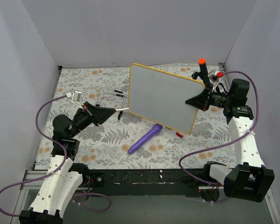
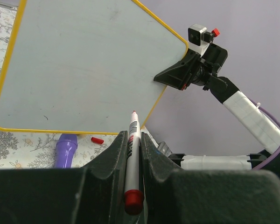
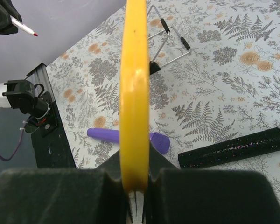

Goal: Write a sentence on the whiteboard

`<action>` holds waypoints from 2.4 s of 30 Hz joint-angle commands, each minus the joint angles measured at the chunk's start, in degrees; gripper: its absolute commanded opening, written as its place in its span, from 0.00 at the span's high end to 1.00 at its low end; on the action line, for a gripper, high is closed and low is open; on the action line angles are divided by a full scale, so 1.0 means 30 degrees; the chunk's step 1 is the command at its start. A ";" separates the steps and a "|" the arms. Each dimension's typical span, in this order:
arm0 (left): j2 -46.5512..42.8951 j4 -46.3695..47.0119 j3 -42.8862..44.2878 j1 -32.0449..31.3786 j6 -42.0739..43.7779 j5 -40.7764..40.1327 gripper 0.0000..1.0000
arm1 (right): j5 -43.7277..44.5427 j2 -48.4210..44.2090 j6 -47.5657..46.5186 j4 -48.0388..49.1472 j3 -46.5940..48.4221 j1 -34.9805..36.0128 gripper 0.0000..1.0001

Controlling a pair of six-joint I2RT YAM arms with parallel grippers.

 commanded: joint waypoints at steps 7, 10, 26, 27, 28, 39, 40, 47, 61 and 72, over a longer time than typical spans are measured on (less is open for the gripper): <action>0.0021 0.0655 -0.0511 -0.0049 0.0224 0.0208 1.00 | -0.1947 -0.0134 0.0404 0.2394 -0.0109 -0.0236 0.99; 0.0079 0.0743 -0.0599 -0.0078 0.0224 0.0208 1.00 | -0.2035 -0.0134 0.0404 0.2570 -0.0226 -0.0294 0.99; 0.0285 0.0890 -0.0717 -0.0078 0.0283 0.0267 1.00 | -0.2240 -0.0046 0.1136 0.3010 -0.0431 -0.0353 0.99; 0.0285 0.0890 -0.0688 -0.0078 0.0254 0.0267 1.00 | -0.2240 -0.0075 0.1136 0.3068 -0.0432 -0.0353 0.99; 0.0314 0.0890 -0.0687 -0.0078 0.0253 0.0296 1.00 | -0.2240 -0.0075 0.1194 0.3097 -0.0461 -0.0324 0.99; 0.1014 -0.2766 0.1800 -0.3178 0.3883 -0.4498 1.00 | -0.2387 -0.0192 0.1722 0.3654 -0.0665 -0.0353 0.99; 0.1191 -0.3091 0.2064 -0.4169 0.4466 -0.4973 1.00 | -0.2416 -0.0192 0.1780 0.3712 -0.0695 -0.0353 0.99; 0.1633 -0.4003 0.3003 -0.6318 0.5409 -0.7613 1.00 | -0.2503 -0.0280 0.1898 0.3830 -0.0725 -0.0353 0.99; 0.0666 -0.4647 0.2360 -0.6435 0.5292 -0.8200 1.00 | -0.2504 -0.0309 0.2073 0.4035 -0.0842 -0.0353 0.99; 0.0344 -0.4530 0.2183 -0.6406 0.5117 -0.8434 1.00 | -0.2562 -0.0310 0.2220 0.4211 -0.0929 -0.0353 0.99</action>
